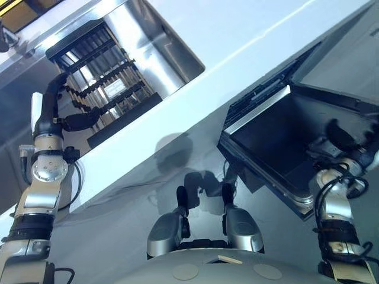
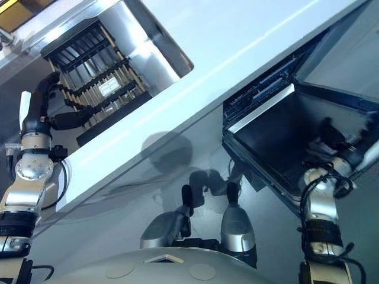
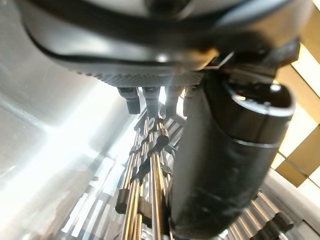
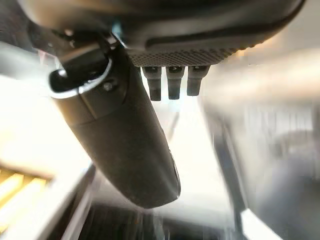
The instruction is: Pick up plates and place into dishwasher.
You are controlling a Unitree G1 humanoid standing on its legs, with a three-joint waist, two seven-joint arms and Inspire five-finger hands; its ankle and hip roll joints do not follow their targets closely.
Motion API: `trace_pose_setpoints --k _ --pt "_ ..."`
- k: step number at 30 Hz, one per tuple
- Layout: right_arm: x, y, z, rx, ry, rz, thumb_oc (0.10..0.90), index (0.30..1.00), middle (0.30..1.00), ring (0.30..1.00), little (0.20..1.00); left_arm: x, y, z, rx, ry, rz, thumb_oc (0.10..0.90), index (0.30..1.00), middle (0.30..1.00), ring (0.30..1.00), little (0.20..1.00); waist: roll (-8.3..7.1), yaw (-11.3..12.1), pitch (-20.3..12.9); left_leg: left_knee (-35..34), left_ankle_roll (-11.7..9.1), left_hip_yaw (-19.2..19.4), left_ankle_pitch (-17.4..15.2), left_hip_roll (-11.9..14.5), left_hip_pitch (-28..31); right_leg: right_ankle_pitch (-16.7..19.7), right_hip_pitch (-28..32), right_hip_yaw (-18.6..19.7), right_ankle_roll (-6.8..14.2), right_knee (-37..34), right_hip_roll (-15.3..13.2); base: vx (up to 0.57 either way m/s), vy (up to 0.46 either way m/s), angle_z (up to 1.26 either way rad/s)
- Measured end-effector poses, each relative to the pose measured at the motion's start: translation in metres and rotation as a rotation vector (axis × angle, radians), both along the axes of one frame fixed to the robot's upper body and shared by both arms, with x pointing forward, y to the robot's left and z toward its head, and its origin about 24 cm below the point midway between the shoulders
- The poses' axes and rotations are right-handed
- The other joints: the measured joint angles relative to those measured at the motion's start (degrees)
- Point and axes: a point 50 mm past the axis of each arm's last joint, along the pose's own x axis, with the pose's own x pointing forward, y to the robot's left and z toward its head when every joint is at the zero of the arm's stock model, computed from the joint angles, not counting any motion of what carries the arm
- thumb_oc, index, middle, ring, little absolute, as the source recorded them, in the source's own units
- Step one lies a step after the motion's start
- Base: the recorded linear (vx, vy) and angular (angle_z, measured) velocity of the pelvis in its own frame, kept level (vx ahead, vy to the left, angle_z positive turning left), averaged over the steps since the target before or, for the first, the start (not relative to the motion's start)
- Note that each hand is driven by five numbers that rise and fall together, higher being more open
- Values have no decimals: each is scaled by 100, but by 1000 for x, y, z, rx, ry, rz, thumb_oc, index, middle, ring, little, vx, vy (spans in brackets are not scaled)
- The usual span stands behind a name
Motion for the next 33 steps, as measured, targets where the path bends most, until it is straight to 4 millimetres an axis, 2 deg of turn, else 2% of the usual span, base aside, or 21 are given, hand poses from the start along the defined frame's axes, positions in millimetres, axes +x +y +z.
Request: trace_pose_setpoints --k 2,4,7,9,12,18,21,23,26,29,33 --pt "-16 -18 -14 66 1 -109 800 900 900 900 900 0 1 -2 -3 8 9 800 900 900 900 900 -1 -26 0 -2 8 101 -23 2 48 -10 -6 83 14 30 -2 -51 -37 -17" --pt "-27 -27 -35 183 7 -153 800 900 900 900 900 0 2 -1 -11 8 13 800 900 900 900 900 -3 -72 -2 -2 8 111 -28 -1 43 -13 -24 95 19 29 -7 -53 -83 -8" --pt "-39 -29 -65 369 34 -158 800 900 900 900 900 2 2 -2 -49 7 15 800 900 900 900 900 1 -122 -4 -1 7 112 -26 3 41 -12 -36 107 19 35 -2 -55 -114 -2" --pt "-45 -29 -75 419 55 -168 800 900 900 900 900 5 2 -2 -73 2 15 800 900 900 900 900 13 -127 -12 0 8 120 -20 3 22 -2 -66 114 9 45 -2 -71 -103 -2" --pt "-41 -28 -76 440 48 -155 800 900 900 900 900 12 6 2 -89 6 16 800 900 900 900 900 24 -144 -18 2 15 151 3 5 -66 8 -193 137 -1 106 -4 -87 -85 -4" --pt "-9 -16 -74 592 -83 78 800 900 900 900 900 23 6 9 -120 -11 8 800 900 900 900 900 70 -133 7 5 17 176 56 -2 -266 38 -439 179 -3 165 -8 -122 -87 -3" --pt "-11 -26 -74 730 -292 139 800 900 900 900 900 31 6 23 -134 -93 2 800 900 900 900 900 153 -57 200 175 -2 157 94 0 -561 24 -752 107 -12 409 -20 -182 -112 3" --pt "-14 -36 -71 814 -481 245 800 900 900 900 900 39 14 42 -122 -164 18 800 900 900 900 900 173 -61 480 428 -6 143 64 14 -799 19 -954 35 -24 601 -30 -141 -80 1" --pt "-12 -35 -70 895 -697 363 800 900 900 900 900 44 24 59 -98 -195 46 800 900 900 900 900 190 -106 678 615 -58 127 24 51 -1028 -56 -1240 -9 -44 911 -21 -110 -53 -2" --pt "-6 -30 -67 937 -823 459 800 900 900 900 900 47 35 76 -72 -224 81 800 900 900 900 900 194 -100 681 928 -85 94 22 88 -1509 -126 -1789 -154 -149 1365 -62 -81 2 -6" --pt "6 -22 -54 940 -891 575 800 900 900 900 900 46 46 90 -50 -248 125 800 900 900 900 900 196 -72 691 1149 -89 -7 6 90 -1923 -151 -2273 -211 -184 1735 -90 -19 29 -15"
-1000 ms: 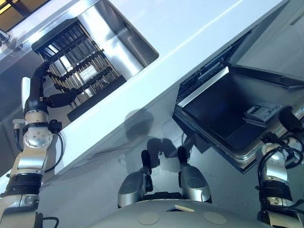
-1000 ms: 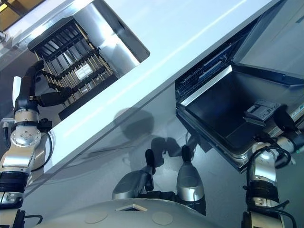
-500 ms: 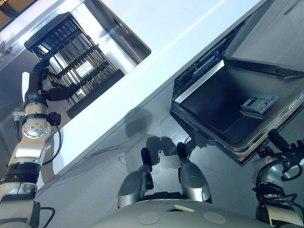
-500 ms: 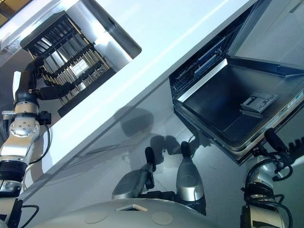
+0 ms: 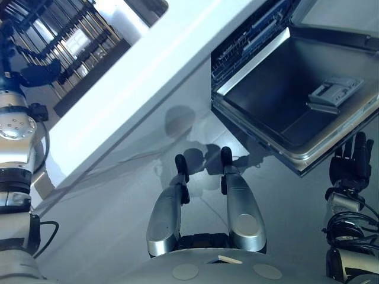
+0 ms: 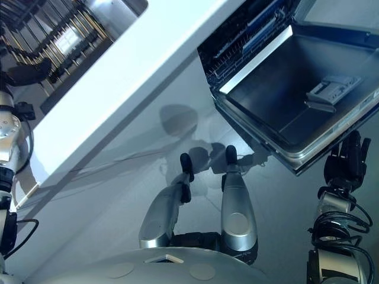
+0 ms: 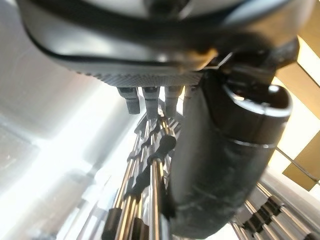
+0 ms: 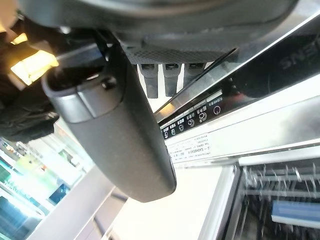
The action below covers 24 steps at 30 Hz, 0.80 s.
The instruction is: Pick up plates and place into dishwasher.
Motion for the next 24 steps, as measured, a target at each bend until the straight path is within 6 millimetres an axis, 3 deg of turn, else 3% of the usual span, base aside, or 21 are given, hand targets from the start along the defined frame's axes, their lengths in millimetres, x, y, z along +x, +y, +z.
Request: trace_pose_setpoints --k 5,9,13,16,19,21,24 --pt "15 21 22 -40 -120 116 800 900 900 900 900 -7 16 0 3 13 70 800 900 900 900 900 -3 5 3 52 -28 -181 -20 -9 -130 3 -175 -56 4 -17 34 14 58 -27" --pt "31 56 45 -72 -244 256 800 900 900 900 900 -10 19 0 -3 -16 89 800 900 900 900 900 -8 41 7 86 -55 -182 -38 -4 -128 5 -222 -68 6 -53 38 41 91 -23" --pt "48 96 91 -201 -407 459 800 900 900 900 900 -8 13 2 -8 -49 73 800 900 900 900 900 -9 67 7 106 -72 -180 -54 -10 -93 7 -157 -85 9 -116 28 76 109 -4" --pt "68 139 125 -290 -509 663 800 900 900 900 900 -2 5 -5 -34 -53 51 800 900 900 900 900 -21 84 15 114 -52 -187 -117 -31 125 8 98 -85 8 -141 17 102 98 15" --pt "72 210 162 -387 -690 1008 800 900 900 900 900 5 -10 -10 -65 -73 0 800 900 900 900 900 -23 120 16 104 -35 -180 -170 -33 370 28 483 -182 -22 -267 10 117 108 33" --pt "68 206 152 -343 -672 960 800 900 900 900 900 6 -18 -10 -66 -91 -28 800 900 900 900 900 -27 135 16 94 7 -180 -178 -36 457 24 663 -211 -24 -373 13 111 91 29" --pt "69 204 152 -374 -642 926 800 900 900 900 900 5 -17 -13 -66 -77 -24 800 900 900 900 900 -22 179 13 -5 27 -166 -192 -75 573 51 764 -210 -45 -423 -8 125 99 0"
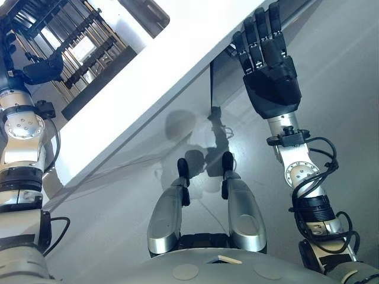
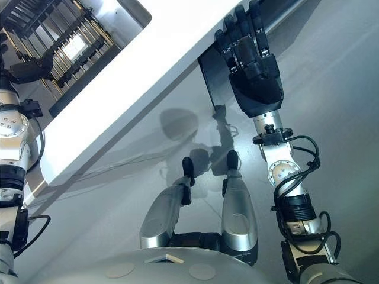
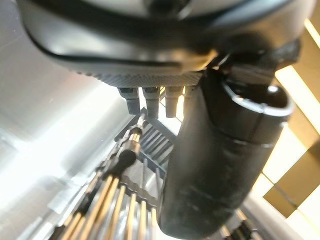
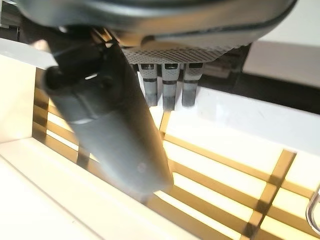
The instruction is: Pick up plates and place into dishwasher.
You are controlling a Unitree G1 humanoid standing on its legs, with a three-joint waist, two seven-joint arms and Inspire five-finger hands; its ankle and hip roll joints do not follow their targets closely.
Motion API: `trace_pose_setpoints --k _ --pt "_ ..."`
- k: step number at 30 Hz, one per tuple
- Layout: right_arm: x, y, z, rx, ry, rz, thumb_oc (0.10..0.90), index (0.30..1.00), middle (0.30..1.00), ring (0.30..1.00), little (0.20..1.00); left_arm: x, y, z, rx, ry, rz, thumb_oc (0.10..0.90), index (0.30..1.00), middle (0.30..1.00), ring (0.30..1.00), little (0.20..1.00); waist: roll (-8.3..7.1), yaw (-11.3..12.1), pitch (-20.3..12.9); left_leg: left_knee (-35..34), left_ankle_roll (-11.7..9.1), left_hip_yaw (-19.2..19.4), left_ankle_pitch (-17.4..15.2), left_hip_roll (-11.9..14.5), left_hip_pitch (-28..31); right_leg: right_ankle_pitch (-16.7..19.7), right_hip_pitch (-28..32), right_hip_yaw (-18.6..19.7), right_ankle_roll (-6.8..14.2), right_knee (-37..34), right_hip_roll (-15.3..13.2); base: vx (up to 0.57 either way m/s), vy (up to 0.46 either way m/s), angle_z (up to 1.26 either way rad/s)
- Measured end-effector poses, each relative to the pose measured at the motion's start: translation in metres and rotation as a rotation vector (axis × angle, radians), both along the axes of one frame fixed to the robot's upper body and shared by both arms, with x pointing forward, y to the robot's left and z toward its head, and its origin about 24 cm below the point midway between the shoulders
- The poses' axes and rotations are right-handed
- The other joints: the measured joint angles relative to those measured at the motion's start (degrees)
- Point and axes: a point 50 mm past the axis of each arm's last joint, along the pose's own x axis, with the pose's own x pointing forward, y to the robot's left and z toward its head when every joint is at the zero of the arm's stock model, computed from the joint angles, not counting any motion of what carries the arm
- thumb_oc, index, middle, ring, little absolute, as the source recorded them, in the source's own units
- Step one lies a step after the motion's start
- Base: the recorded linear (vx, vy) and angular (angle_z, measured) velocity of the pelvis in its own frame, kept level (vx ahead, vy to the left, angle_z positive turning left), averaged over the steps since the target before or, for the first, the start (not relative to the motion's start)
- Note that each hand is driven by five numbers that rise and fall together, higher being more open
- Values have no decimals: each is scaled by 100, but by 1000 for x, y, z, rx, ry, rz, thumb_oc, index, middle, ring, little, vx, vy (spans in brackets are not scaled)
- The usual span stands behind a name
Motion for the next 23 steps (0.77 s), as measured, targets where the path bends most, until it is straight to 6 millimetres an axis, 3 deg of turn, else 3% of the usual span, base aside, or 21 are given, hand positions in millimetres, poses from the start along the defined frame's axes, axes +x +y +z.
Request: trace_pose_setpoints --k 3,7,14,19,23 --pt "3 -4 -4 -35 65 -134 800 900 900 900 900 1 -3 -13 -34 23 -3 800 900 900 900 900 -2 -1 -2 -182 9 -9 6 -2 308 -24 328 -12 32 -165 8 135 94 9" --pt "0 -21 -12 -224 89 -381 800 900 900 900 900 -7 -9 -30 -72 21 -28 800 900 900 900 900 -46 -16 -50 -375 0 -13 -25 -2 644 -73 706 -15 103 -377 22 132 126 8" --pt "-25 -72 -73 -600 297 -813 800 900 900 900 900 -33 -26 -56 -146 -6 -89 800 900 900 900 900 -429 18 -867 -608 111 137 -38 -63 1003 -167 1134 342 223 -648 11 86 65 15" --pt "-37 -91 -86 -757 350 -1075 800 900 900 900 900 -45 -30 -86 -206 77 -102 800 900 900 900 900 -451 50 -1225 -876 108 197 -35 -61 1350 -188 1425 360 252 -844 24 37 35 -4" --pt "-55 -124 -111 -759 541 -1289 800 900 900 900 900 -57 -30 -105 -238 133 -91 800 900 900 900 900 -481 48 -1526 -1071 114 244 5 -63 1534 -194 1557 377 266 -938 27 11 11 -2"
